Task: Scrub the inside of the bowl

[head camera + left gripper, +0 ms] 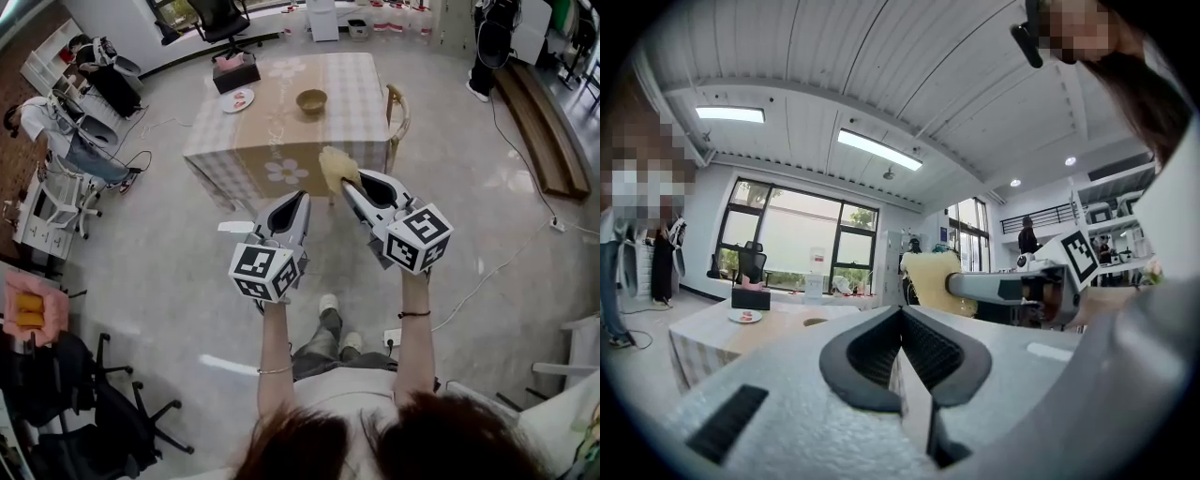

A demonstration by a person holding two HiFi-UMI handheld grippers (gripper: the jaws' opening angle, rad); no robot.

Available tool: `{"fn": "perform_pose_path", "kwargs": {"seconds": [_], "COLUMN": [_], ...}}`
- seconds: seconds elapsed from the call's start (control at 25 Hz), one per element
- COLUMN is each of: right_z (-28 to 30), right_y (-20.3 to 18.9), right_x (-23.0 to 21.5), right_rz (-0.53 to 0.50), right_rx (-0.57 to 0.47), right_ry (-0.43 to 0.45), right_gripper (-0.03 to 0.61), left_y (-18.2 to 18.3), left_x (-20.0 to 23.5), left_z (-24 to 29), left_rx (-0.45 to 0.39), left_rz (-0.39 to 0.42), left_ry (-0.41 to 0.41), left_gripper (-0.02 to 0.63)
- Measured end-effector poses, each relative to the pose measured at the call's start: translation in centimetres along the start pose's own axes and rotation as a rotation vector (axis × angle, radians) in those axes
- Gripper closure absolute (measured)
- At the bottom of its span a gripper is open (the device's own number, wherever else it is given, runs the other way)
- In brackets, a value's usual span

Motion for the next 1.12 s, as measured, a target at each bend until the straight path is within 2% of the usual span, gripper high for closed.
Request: {"fn": "perform_pose_path", "kwargs": {"seconds": [0.72, 1.12], "right_z": [7.1, 10.4], "right_y": [-0.1, 0.1], "right_x": [-6.8, -8.7], "right_rz": [0.004, -0.003], "right_rx": [0.017, 0.029], "right_ry": [-0.05, -0.077], "right_gripper": [0.5, 0.5], "left_y": [0.5, 0.7], "left_x": [7.2, 10.4], "left_z": [8.2, 11.1], "left_rx": [0.015, 0.013], "left_rz": [-0.01, -0.018], "left_ry": [-0.05, -0.084], "left_gripper": [0.603, 0.603]}}
Point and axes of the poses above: the fingertips, and each gripper's own axes: z forward along the fingers, x to its left, y out of its top, the point moved 3 cm from there along -z, backward along the fingers, and after that the axes turned 2 degrees about y, right-handed, at the moved point
